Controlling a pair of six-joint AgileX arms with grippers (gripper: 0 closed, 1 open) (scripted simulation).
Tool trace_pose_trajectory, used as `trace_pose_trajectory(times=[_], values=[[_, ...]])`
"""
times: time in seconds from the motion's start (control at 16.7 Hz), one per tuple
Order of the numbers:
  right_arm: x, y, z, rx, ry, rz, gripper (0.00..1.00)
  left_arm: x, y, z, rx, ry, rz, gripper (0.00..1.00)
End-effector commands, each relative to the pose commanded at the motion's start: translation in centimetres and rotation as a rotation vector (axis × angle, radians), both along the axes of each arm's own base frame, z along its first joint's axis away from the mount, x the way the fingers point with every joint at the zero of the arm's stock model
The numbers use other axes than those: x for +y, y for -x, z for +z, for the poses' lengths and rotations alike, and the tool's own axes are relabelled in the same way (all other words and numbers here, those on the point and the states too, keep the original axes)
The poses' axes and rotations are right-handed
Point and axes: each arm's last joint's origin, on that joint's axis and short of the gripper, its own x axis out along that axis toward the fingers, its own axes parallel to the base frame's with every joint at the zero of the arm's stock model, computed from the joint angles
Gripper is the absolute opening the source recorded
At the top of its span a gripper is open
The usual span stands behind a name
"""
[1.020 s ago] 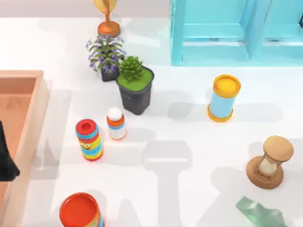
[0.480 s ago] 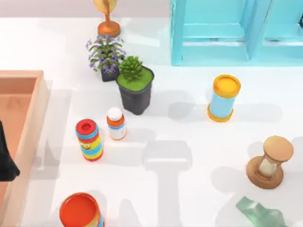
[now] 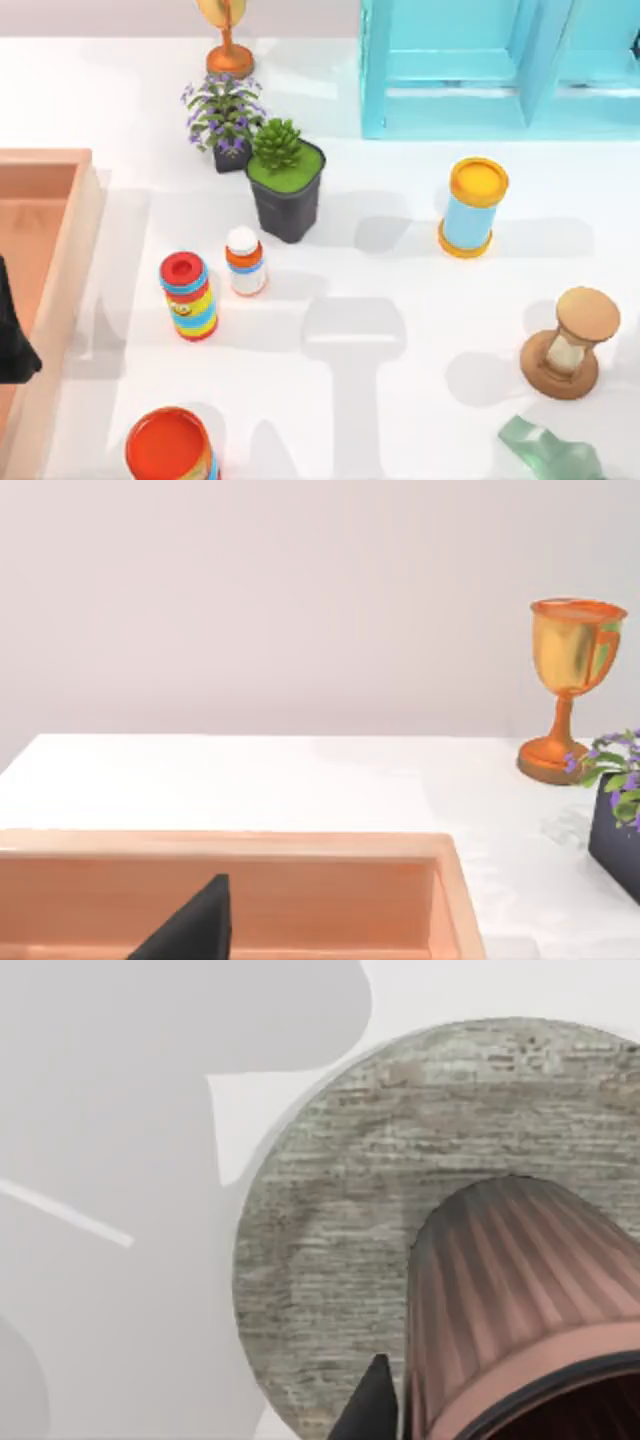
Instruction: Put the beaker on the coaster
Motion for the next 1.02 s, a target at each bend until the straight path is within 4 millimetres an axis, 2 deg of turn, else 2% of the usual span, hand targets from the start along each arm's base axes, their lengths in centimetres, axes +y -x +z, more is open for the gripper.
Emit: trace_pose_trajectory(times=[0.78, 1.02], values=[[0.0, 0.0, 0.0, 0.0, 0.0, 0.0, 0.98, 0.0, 0.0, 0.0, 0.0, 0.0, 0.0, 1.0], [0.0, 0.0, 0.0, 0.0, 0.0, 0.0, 1.0, 0.0, 0.0, 0.0, 0.0, 0.0, 0.0, 1.0]])
